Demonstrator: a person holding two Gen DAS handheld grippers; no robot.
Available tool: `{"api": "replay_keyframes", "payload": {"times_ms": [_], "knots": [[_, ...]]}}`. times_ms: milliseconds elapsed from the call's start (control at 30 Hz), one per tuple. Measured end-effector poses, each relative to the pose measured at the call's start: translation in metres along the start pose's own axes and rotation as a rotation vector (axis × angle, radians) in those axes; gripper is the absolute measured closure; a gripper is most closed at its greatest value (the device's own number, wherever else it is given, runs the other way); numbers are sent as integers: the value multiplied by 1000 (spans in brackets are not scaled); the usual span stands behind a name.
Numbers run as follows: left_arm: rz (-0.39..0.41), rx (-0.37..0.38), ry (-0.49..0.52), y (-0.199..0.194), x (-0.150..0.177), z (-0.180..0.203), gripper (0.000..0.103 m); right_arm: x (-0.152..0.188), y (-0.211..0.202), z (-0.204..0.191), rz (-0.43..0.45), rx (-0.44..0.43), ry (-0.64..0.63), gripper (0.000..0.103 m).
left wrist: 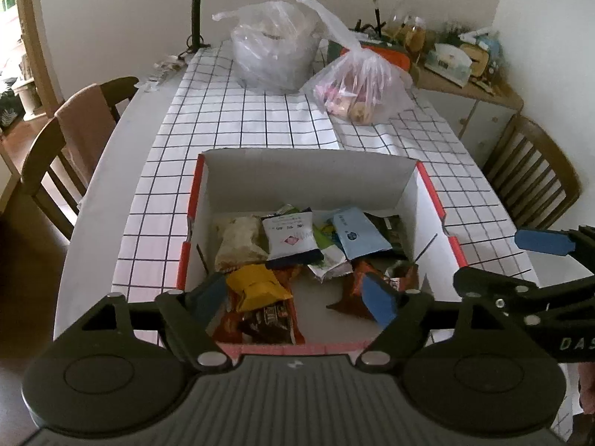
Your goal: Organize snacks
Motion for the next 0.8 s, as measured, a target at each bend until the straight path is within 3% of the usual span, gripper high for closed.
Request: {"api": "replay_keyframes", "payload": {"times_ms": [233, 400, 800], "knots": [[34, 40, -5, -24, 20, 9, 16, 10, -29, 5, 45, -23, 7, 1], [65, 59, -11, -40, 33, 15, 3, 20, -47, 5, 67, -46, 17, 0], [108, -2, 12, -69, 63, 28, 3, 52, -84, 12, 106, -78, 106, 0]]}}
Point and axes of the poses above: each gripper's, at about its wrist camera, not at the fingertips, and y roughly the way its jaws point, z to its right, x to its underside, the point moved 1 cm from there along y, roughly the way its jaws point, and after that the axes turned 14 degrees about x, right-handed, at the moved point
